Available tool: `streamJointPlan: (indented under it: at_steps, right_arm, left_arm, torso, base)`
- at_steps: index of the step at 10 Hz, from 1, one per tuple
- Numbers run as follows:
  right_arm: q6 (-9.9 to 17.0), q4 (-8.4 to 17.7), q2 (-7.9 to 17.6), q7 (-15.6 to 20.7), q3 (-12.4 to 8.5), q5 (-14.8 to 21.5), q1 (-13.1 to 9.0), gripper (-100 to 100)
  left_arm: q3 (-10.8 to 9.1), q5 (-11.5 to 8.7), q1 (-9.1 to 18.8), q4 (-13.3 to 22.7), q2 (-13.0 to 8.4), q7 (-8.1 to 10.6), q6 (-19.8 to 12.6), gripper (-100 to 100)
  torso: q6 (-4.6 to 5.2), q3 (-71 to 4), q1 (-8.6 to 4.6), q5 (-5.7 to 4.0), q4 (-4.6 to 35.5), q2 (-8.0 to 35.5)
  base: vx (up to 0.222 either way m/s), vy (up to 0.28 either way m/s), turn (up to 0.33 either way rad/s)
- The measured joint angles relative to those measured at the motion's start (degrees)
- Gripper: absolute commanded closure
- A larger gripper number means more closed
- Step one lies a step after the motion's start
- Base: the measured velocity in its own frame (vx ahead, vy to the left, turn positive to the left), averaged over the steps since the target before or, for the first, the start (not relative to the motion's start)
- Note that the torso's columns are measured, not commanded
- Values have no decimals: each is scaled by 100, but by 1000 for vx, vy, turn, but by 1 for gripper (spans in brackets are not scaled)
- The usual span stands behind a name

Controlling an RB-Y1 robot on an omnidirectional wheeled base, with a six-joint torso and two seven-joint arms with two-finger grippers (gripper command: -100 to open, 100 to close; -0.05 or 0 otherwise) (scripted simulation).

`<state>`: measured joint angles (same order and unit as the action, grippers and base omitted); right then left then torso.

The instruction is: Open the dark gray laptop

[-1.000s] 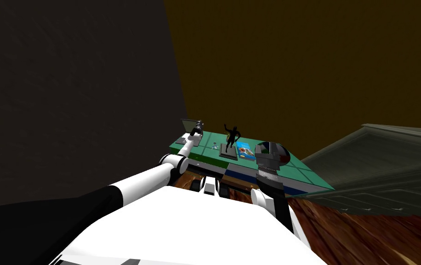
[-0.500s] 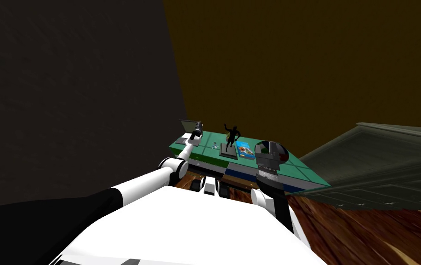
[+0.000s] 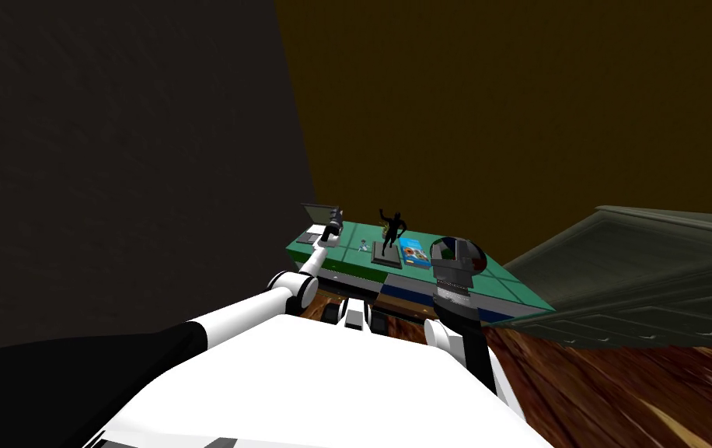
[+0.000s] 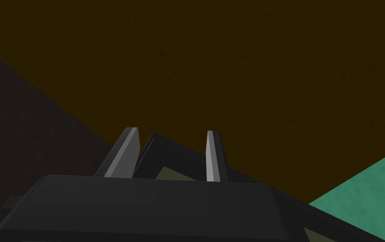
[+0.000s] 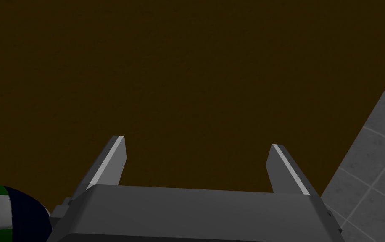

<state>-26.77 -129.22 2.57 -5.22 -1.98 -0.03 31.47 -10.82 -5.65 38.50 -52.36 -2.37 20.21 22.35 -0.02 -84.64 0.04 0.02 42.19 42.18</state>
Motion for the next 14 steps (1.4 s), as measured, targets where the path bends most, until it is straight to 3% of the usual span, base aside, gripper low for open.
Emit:
streamJointPlan:
  at_steps: [4, 14]
  right_arm:
    - [0, 0, 0, 0, 0, 0, 0, 0]
    - [0, 0, 0, 0, 0, 0, 1, 0]
  left_arm:
    - [44, 8, -169, -16, 49, -5, 448, 100]
    - [172, 179, -1121, -158, 90, 194, 2098, 100]
  torso:
    - [1, 4, -4, -3, 8, 6]
    - [0, -16, 12, 7, -13, -25]
  base:
    - [4, 6, -27]
    - [39, -5, -29]
